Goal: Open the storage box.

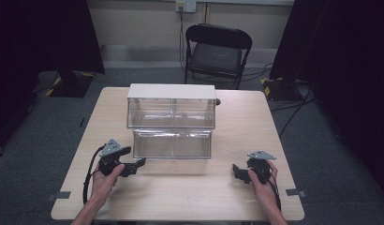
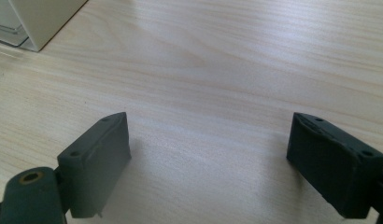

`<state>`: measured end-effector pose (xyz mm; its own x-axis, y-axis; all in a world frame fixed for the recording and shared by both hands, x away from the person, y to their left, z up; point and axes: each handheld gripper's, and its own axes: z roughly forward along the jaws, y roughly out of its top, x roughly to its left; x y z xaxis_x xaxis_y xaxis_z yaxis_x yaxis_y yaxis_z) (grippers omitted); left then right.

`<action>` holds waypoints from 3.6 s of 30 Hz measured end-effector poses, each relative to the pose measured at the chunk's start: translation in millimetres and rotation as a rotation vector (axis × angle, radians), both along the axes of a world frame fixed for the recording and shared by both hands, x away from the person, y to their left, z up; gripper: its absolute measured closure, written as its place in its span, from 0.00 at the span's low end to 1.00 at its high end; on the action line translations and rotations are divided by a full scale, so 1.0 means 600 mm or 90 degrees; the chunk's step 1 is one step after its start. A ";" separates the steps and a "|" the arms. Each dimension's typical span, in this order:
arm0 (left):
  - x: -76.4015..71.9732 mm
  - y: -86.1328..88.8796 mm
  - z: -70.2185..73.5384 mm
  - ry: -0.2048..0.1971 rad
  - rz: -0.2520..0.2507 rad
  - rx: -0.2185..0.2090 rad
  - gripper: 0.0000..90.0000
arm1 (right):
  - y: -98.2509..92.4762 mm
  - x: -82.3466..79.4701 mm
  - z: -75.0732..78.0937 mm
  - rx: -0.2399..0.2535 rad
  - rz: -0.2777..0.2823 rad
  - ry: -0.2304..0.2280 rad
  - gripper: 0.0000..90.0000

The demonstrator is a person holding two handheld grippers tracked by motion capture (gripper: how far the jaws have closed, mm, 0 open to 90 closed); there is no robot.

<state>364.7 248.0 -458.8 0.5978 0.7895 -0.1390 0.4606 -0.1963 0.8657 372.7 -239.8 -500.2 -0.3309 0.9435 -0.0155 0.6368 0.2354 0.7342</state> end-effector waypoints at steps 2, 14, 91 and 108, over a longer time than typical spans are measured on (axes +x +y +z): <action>0.001 0.006 0.000 0.007 0.007 -0.010 0.19 | 0.000 0.000 0.000 0.000 0.000 0.000 0.14; 0.008 -0.012 -0.012 0.029 -0.025 0.030 0.17 | 0.000 0.000 0.000 0.000 0.000 0.000 0.14; 0.005 -0.006 -0.005 0.012 -0.027 0.004 0.17 | 0.000 0.000 0.000 0.000 0.000 0.000 0.14; 0.002 -0.004 0.008 0.002 -0.029 -0.003 0.17 | 0.000 0.000 0.000 0.000 0.000 0.000 0.14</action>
<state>365.8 245.3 -454.1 0.6326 0.7609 -0.1441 0.4534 -0.2130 0.8655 372.7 -239.9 -500.2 -0.3310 0.9435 -0.0156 0.6368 0.2356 0.7341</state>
